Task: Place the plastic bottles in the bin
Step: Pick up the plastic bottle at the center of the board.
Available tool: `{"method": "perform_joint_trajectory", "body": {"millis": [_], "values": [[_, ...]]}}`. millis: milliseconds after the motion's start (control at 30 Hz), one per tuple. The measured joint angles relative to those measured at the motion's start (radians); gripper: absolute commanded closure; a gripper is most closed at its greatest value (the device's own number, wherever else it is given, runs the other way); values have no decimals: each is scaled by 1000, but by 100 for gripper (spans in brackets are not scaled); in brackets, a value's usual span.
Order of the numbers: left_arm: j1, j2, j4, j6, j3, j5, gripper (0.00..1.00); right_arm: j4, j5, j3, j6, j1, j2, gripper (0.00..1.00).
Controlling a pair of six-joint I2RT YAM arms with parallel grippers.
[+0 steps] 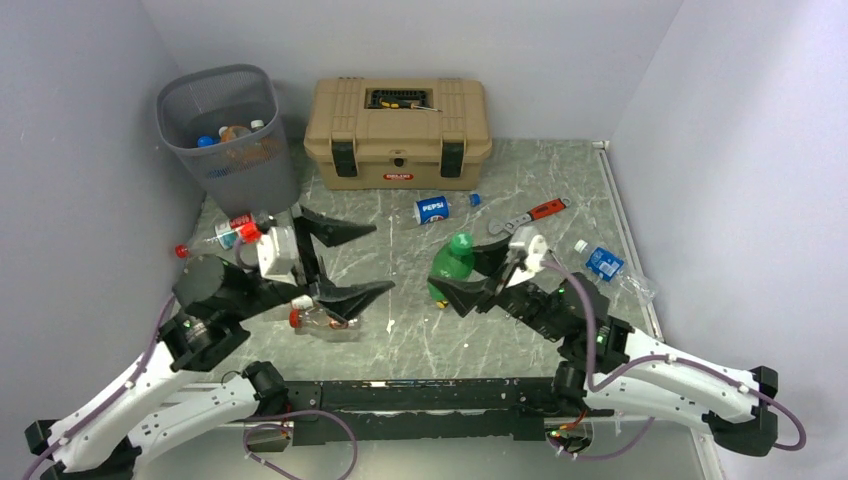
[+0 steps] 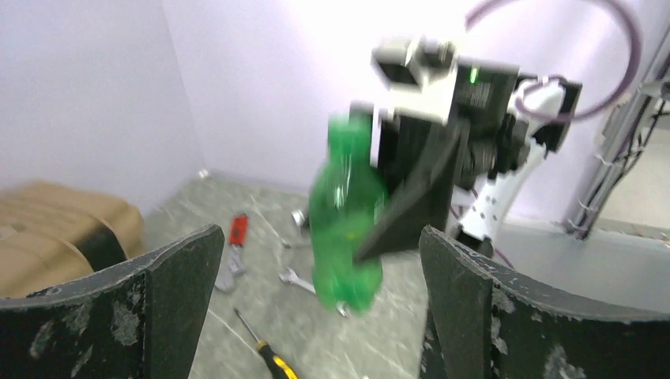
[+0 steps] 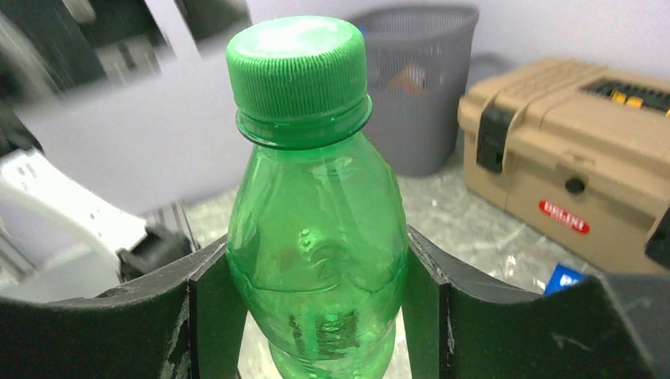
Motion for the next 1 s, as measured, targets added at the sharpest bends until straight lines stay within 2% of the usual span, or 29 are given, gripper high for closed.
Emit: {"method": "perform_joint_trajectory", "body": {"millis": [67, 167, 333, 467, 567, 633, 767, 800, 833, 900, 933, 1000], "values": [[0, 42, -25, 34, 99, -3, 1, -33, -9, -27, -11, 0, 16, 100], [0, 124, -24, 46, 187, 2, 1, -72, -13, -59, -14, 0, 48, 100], [0, 276, -32, 3, 204, 43, 1, -83, -11, -89, -13, 0, 80, 100], [0, 402, -82, -51, 206, 72, 8, -65, -12, -90, -10, 0, 82, 100], [0, 434, -120, -80, 206, 76, 13, -50, -17, -90, -9, 0, 88, 100], [0, 432, -124, -92, 206, 75, 22, -48, -19, -90, -6, 0, 90, 100], [0, 423, -114, -113, 206, 76, 51, -42, -23, -90, -5, 0, 93, 100], [0, 423, -111, -118, 206, 79, 53, -42, -23, -90, -4, 0, 93, 100], [0, 424, -109, -120, 206, 87, 50, -42, -21, -91, -2, 0, 93, 100], [-3, 429, -109, -119, 209, 103, 36, -42, -20, -91, 2, 0, 94, 100], [-4, 434, -109, -118, 211, 106, 34, -41, -20, -91, 2, 1, 94, 100], [-3, 447, -109, -121, 217, 120, 35, -36, -20, -91, 2, 1, 94, 100]]}}
